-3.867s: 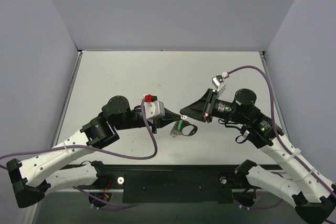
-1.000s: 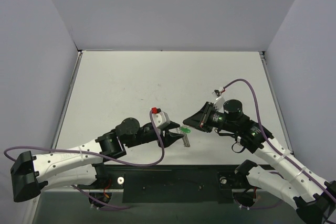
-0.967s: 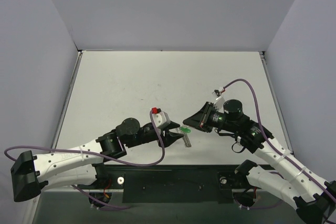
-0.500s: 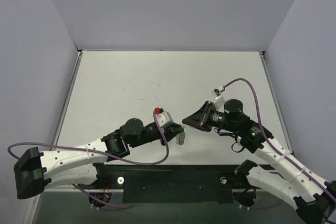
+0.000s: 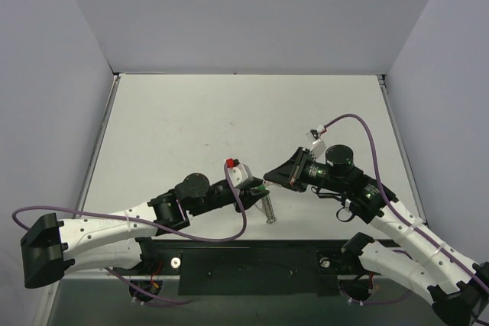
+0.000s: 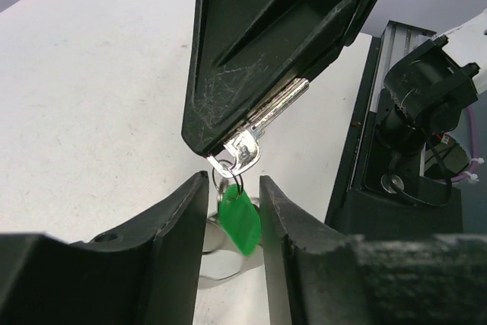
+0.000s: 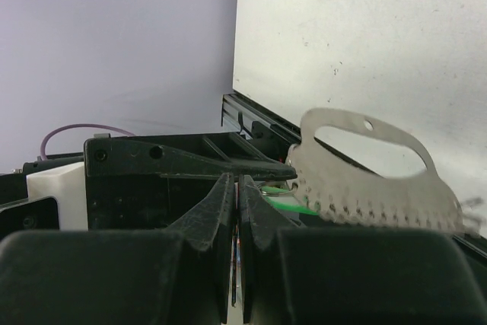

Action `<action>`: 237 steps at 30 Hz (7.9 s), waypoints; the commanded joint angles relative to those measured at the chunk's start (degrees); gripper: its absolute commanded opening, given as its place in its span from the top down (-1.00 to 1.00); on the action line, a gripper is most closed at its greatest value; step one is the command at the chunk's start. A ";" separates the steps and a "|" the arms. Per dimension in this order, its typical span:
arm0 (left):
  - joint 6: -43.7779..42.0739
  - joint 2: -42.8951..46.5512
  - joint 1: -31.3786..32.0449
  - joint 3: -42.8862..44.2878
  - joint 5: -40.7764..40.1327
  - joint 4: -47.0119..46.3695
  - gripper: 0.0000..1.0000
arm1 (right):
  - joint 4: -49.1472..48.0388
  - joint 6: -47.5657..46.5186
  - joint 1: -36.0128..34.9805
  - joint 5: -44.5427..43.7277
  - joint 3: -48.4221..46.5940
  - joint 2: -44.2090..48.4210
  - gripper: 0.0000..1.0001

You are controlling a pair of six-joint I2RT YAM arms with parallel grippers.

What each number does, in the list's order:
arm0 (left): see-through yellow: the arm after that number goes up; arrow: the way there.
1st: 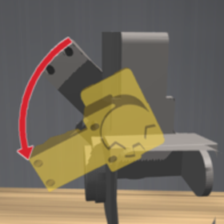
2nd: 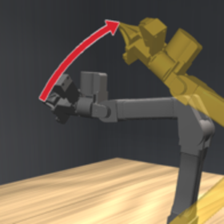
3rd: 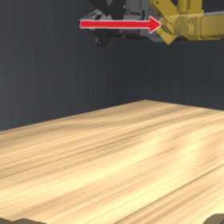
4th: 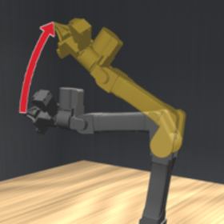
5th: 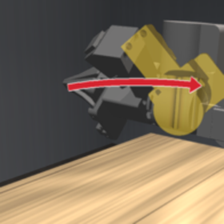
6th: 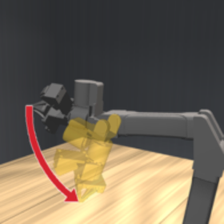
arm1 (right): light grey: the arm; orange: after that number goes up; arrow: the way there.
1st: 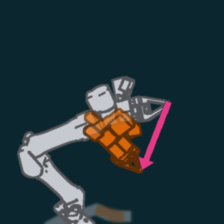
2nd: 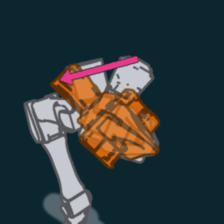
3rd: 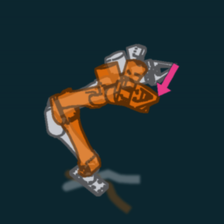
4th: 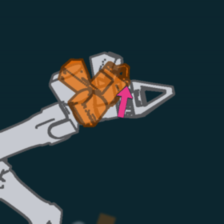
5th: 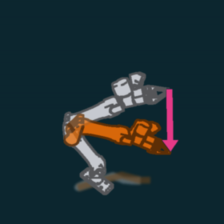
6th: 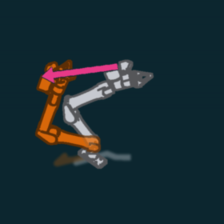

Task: Remove the keys from the keyring

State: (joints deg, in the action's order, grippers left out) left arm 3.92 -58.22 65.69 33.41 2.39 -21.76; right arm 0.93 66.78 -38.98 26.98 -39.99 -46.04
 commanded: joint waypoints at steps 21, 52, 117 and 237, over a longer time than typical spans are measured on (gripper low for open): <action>-1.11 0.38 3.13 2.55 -4.85 -4.69 1.00 | -3.83 -0.07 -1.36 0.00 -0.71 0.87 1.00; -2.43 10.93 3.13 1.57 -5.04 -0.74 1.00 | 12.78 -14.41 8.31 2.89 -2.63 3.15 0.21; -35.74 14.62 9.54 -3.00 -11.36 -16.56 1.00 | -14.81 20.76 -12.26 -7.56 -4.22 0.95 1.00; 9.00 -1.09 -24.38 -3.27 -36.94 4.27 0.13 | 43.37 -24.07 -4.61 -42.19 -11.43 -8.63 -0.64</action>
State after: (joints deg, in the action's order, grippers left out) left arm 11.51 -55.40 43.16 26.39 -34.85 -14.81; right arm 42.09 41.95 -43.90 -15.09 -51.96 -55.83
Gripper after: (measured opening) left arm 0.228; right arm 0.820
